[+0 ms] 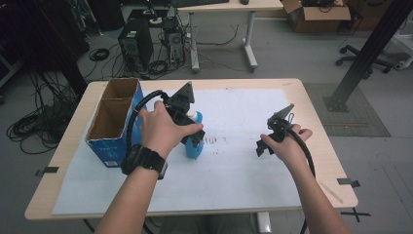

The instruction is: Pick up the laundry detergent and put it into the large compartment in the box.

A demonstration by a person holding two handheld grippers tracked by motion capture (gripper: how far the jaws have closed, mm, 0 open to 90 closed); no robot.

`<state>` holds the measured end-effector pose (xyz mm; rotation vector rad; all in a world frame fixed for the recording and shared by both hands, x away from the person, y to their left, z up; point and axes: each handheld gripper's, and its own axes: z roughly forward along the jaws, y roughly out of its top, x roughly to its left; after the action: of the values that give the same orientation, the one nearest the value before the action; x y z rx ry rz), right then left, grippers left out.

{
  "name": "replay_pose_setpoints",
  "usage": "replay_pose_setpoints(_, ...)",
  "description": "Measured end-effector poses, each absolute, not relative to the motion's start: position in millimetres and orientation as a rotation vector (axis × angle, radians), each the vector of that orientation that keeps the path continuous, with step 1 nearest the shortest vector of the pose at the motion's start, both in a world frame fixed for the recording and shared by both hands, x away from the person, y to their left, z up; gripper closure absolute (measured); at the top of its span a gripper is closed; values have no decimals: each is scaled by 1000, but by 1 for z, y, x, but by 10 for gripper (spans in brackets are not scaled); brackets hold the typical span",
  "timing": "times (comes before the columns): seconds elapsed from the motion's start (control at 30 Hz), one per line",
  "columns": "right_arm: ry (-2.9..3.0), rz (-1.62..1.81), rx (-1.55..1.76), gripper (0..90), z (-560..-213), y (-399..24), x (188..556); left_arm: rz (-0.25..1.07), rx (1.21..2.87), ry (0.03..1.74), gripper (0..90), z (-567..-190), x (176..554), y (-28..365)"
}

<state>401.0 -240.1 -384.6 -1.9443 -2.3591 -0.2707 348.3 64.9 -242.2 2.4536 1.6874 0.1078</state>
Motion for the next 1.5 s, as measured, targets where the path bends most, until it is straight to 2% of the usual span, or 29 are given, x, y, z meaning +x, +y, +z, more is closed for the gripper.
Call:
replay_pose_setpoints(0.47, -2360, -289, -1956, 40, -382, -243, 399, 105, 2449, 1665, 37, -234, 373, 53)
replay_pose_setpoints(1.0, -2369, -323, -1935, 40, -382, -245, 400, 116, 2435, 1752, 37, -235, 408, 44)
replay_pose_setpoints(1.5, -2363, -339, -1926, 40, -386, -245, 403, 113, 2455, 1764, 38, -243, 421, 32)
